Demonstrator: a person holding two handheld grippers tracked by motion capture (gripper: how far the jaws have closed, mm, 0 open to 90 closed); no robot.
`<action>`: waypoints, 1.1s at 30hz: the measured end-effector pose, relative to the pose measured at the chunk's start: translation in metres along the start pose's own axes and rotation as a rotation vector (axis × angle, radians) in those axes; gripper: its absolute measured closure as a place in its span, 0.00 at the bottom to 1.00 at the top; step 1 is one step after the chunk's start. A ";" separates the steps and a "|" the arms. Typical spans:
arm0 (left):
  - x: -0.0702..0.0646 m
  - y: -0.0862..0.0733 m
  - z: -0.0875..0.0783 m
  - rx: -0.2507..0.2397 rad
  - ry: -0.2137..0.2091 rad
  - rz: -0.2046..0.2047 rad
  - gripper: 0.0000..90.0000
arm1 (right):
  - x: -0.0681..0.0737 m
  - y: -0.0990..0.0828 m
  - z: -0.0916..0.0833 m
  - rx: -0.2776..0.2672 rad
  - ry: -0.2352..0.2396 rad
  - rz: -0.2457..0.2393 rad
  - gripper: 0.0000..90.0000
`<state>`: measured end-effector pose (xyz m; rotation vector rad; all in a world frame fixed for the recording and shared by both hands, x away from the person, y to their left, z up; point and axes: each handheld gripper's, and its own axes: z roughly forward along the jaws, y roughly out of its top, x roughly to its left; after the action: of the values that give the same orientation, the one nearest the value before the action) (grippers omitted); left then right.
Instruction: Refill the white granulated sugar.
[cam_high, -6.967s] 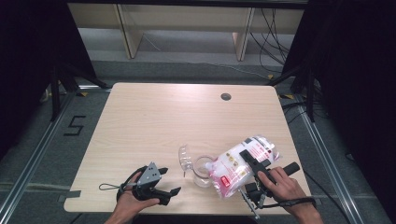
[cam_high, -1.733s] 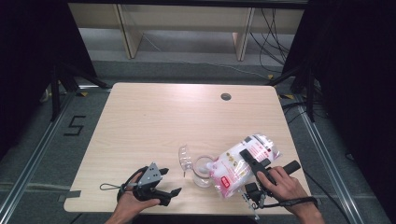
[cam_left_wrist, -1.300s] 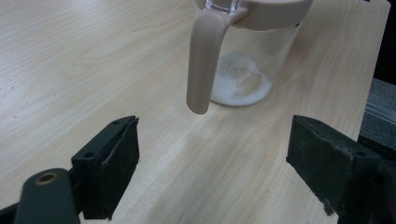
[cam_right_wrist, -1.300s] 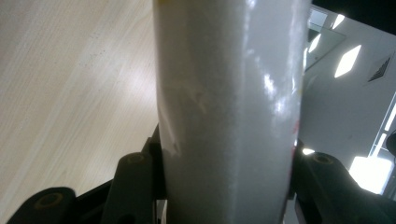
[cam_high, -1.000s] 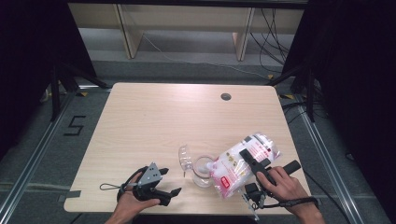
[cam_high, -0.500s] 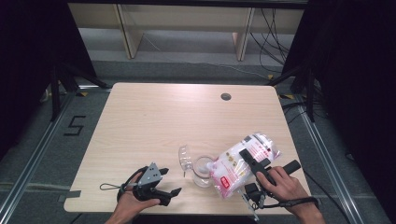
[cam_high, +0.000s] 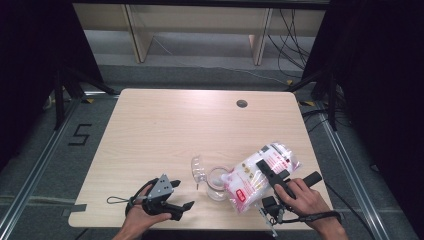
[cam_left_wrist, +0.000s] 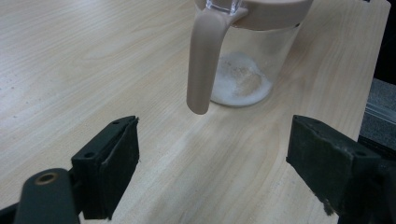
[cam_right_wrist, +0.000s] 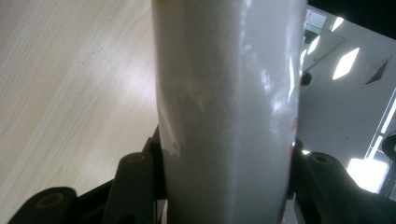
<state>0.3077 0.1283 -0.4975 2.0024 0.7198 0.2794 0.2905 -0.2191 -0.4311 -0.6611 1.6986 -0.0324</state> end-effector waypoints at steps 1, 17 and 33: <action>0.000 0.000 0.000 0.000 -0.001 0.000 0.18 | -0.001 0.000 0.000 0.002 0.003 -0.006 0.62; 0.000 0.000 0.000 0.004 -0.003 0.001 0.18 | -0.002 0.001 -0.001 -0.003 -0.004 -0.014 0.63; 0.000 0.000 0.000 0.003 -0.005 0.005 0.18 | 0.001 0.000 -0.001 -0.002 0.007 0.017 0.63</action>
<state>0.3079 0.1286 -0.4971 2.0076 0.7130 0.2761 0.2899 -0.2199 -0.4316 -0.6491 1.7110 -0.0208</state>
